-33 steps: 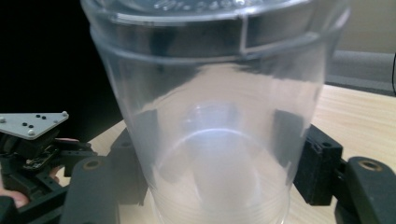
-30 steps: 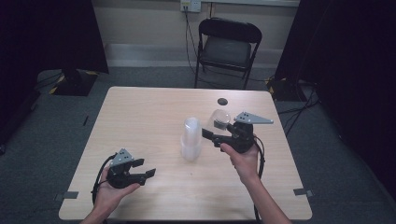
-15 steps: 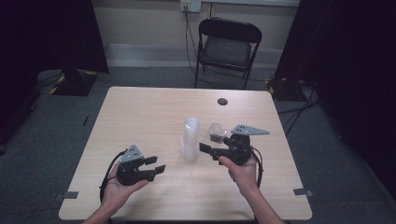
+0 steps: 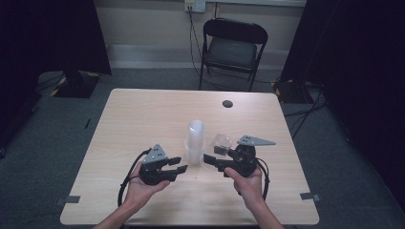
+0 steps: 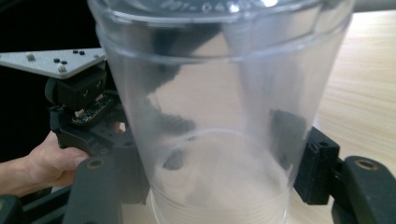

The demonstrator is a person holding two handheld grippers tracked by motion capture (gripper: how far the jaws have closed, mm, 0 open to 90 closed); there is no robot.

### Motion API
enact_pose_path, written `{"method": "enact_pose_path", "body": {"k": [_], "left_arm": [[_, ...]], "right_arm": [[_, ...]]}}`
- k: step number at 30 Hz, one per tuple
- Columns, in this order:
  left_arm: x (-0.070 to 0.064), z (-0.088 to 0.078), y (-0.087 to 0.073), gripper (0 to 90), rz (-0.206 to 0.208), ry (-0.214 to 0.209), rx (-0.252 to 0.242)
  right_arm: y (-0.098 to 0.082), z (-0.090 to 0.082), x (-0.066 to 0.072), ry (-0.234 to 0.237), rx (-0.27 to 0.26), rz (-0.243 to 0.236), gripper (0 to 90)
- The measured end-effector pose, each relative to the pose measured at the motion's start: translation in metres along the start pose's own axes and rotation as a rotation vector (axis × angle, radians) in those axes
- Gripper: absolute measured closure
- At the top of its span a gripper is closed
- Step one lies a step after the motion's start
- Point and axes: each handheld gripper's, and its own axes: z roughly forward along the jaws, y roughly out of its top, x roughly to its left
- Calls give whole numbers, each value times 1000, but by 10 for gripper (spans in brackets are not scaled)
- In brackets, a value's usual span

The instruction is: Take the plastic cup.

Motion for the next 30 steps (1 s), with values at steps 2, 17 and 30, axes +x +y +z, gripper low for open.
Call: {"method": "enact_pose_path", "body": {"k": [2,17,30], "left_arm": [[-4,-1,-2,541,5,-14,-18],[-24,-2,-5,540,67,28,-103],[-38,-2,-10,708,170,92,-225]], "right_arm": [[-2,3,2,12,-2,8,349],[-17,22,5,147,36,177,353],[-22,33,6,212,72,319,357]]}}
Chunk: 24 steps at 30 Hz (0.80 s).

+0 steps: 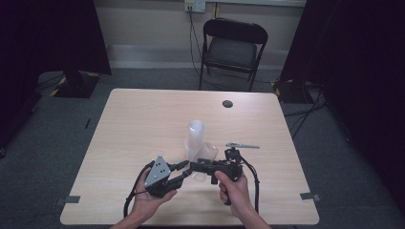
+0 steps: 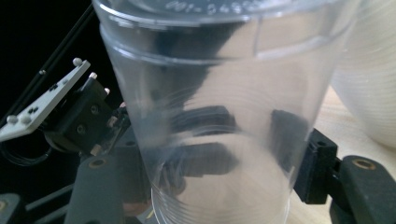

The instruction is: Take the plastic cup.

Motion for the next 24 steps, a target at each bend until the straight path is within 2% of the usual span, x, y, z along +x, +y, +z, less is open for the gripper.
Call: {"method": "enact_pose_path", "body": {"k": [1,2,4,6,8,14,17,21,24], "left_arm": [[-1,0,0,705,1,2,-12],[-1,1,-1,701,15,11,-26],[-2,1,-1,703,13,13,-36],[-3,2,-2,708,23,23,-48],[-3,3,-2,707,22,27,-61],[-4,2,-3,701,30,49,-71],[-5,2,-3,697,33,61,-82],[-4,-1,-2,755,28,68,-90],[-1,-2,-2,813,26,46,-82]], "right_arm": [[-1,1,0,5,-17,2,357],[-2,1,1,10,-22,6,357],[-3,2,1,13,-22,16,360],[-5,6,2,47,-4,50,365],[-6,10,3,63,8,63,365],[-7,14,3,68,14,100,367],[-9,16,1,87,18,138,367],[-9,17,1,106,16,161,344],[-9,17,0,115,9,159,295]]}}
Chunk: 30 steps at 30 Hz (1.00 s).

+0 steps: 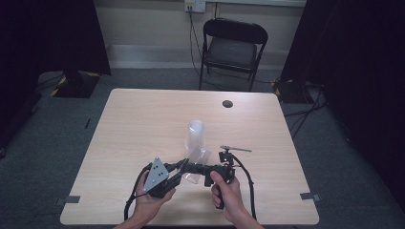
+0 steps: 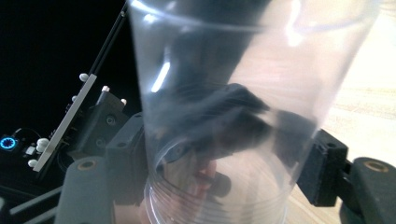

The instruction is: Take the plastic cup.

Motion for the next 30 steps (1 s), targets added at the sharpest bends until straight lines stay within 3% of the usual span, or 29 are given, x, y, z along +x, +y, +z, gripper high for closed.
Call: {"method": "enact_pose_path", "body": {"k": [3,8,13,25,26,27,30], "left_arm": [[1,0,0,841,-6,-10,10],[3,1,0,858,-12,-17,22],[6,1,0,865,-28,-11,28],[26,-6,-2,873,-124,-7,52],[30,-7,-2,874,-153,-12,67],[30,-7,-2,875,-153,-12,67],[35,-9,-2,875,-202,-46,91]], "right_arm": [[-1,1,0,-14,-7,-10,269],[0,-1,2,-62,-25,-76,219],[0,-2,4,-73,-26,-103,193],[2,-13,7,-112,-36,-173,185],[2,-15,6,-124,-37,-193,187],[2,-15,6,-124,-37,-193,187],[3,-17,5,-149,-40,-216,195]]}}
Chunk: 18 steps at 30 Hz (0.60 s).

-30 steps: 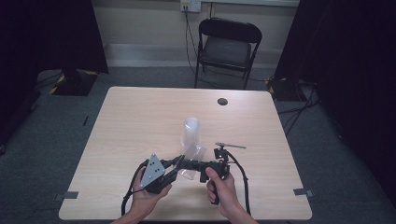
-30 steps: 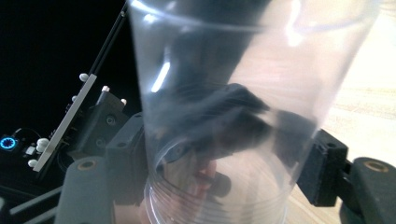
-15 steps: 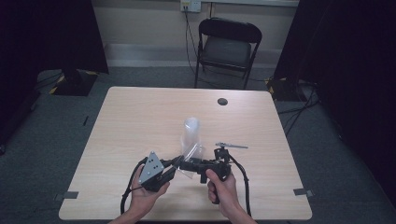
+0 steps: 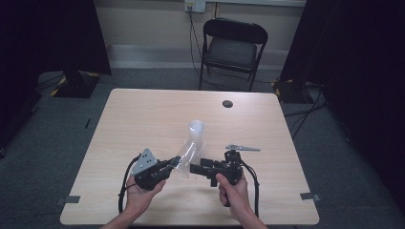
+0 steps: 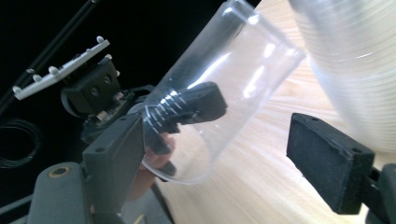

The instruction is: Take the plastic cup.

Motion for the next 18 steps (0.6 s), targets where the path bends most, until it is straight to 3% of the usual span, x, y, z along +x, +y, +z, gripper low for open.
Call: {"method": "enact_pose_path", "body": {"k": [5,6,9,11,13,14,18], "left_arm": [[4,-2,2,876,-26,-23,13],[6,-3,3,874,-21,-35,36],[7,-4,4,874,-19,-46,44],[6,-5,8,876,26,-66,83],[6,-6,8,879,25,-67,89],[5,-5,8,880,37,-69,121],[2,-3,7,881,44,-72,164]], "right_arm": [[0,-1,-1,-49,9,-70,202],[2,-3,-1,-82,23,-103,202],[3,-5,-2,-102,21,-132,202],[5,-9,-2,-140,28,-176,211],[5,-12,-1,-171,37,-221,213],[5,-13,0,-184,41,-236,214],[6,-19,1,-223,43,-285,214]]}}
